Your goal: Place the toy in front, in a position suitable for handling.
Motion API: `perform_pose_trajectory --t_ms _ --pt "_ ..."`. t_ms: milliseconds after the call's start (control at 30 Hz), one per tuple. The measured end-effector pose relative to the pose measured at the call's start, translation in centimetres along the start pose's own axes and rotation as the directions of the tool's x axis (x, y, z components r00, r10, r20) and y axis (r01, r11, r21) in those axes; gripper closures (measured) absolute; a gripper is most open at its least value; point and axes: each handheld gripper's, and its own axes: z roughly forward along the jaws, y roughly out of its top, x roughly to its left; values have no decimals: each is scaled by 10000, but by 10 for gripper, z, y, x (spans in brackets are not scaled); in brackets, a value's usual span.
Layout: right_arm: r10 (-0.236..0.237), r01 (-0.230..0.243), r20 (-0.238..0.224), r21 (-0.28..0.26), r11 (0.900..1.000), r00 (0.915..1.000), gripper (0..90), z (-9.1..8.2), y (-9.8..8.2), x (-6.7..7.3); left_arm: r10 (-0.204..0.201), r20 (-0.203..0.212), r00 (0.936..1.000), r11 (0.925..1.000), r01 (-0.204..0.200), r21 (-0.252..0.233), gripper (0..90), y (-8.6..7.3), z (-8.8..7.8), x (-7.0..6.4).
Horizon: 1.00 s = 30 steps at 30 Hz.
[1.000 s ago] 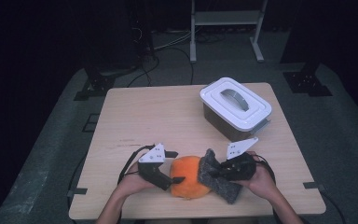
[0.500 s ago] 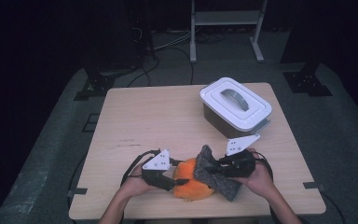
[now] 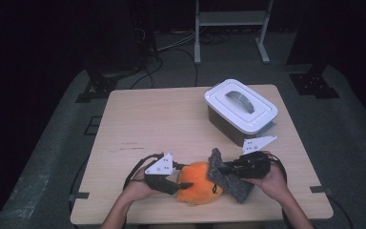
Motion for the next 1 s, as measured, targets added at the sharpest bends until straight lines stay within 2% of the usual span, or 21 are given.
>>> perform_pose_trajectory --t_ms 67,133,200,267,333,367,433,467,533,600,633,700,733,833,900,933,1000 --pt "-165 161 -147 -261 9995 9998 782 4 7 4 109 -16 9999 9999 -109 12 438 1 1 -2" --pt "-350 348 -162 -108 9993 9993 782 11 10 8 98 -17 10000 9999 -98 66 438 1 0 -2" --pt "-249 246 -307 -104 9996 9992 782 13 6 6 -7 -32 10000 10000 7 6 438 -1 0 0" --pt "-246 247 -223 26 9997 9994 782 12 4 5 -103 -60 9999 9999 103 55 438 -1 0 0" --pt "-170 173 -103 308 9994 9998 781 9 -5 2 -406 -106 9991 9992 406 33 437 -4 -1 3" --pt "-170 173 -103 308 9994 9998 781 9 -5 2 -406 -106 9991 9992 406 33 437 -4 -1 3" --pt "-62 59 35 629 9980 10000 781 7 -12 -1 -585 -163 9982 9983 586 45 437 -7 -2 6" --pt "74 -93 194 951 9954 9998 781 4 -17 -3 -789 -183 9967 9969 791 60 437 -10 -4 8" --pt "142 -162 217 964 9952 9997 781 3 -18 -3 -922 -158 9956 9957 923 59 437 -11 -4 9" --pt "174 -191 249 718 9972 9995 780 2 -16 -1 -1110 -172 9937 9937 1112 141 432 -13 -5 12" --pt "-110 104 199 303 9995 9997 780 1 -8 6 -1252 -193 9919 9921 1255 99 432 -16 -5 13" --pt "-196 195 92 104 9998 9998 780 2 -4 8 -1287 -201 9915 9916 1289 82 432 -16 -5 14" --pt "-379 379 -48 166 9991 9993 780 7 0 12 -1263 -226 9917 9919 1265 110 432 -16 -5 14" --pt "-346 350 -85 465 9983 9994 779 14 -5 9 -1186 -295 9925 9928 1191 154 433 -15 -5 14" --pt "-305 308 -62 515 9982 9995 779 13 -6 7 -1219 -373 9918 9923 1226 177 432 -15 -5 14" --pt "-258 236 262 804 9965 9993 778 11 -9 4 -1278 -424 9909 9916 1285 151 432 -14 -5 14" --pt "-143 119 279 813 9966 9995 778 8 -12 3 -1193 -461 9918 9927 1200 140 436 -11 -5 13"
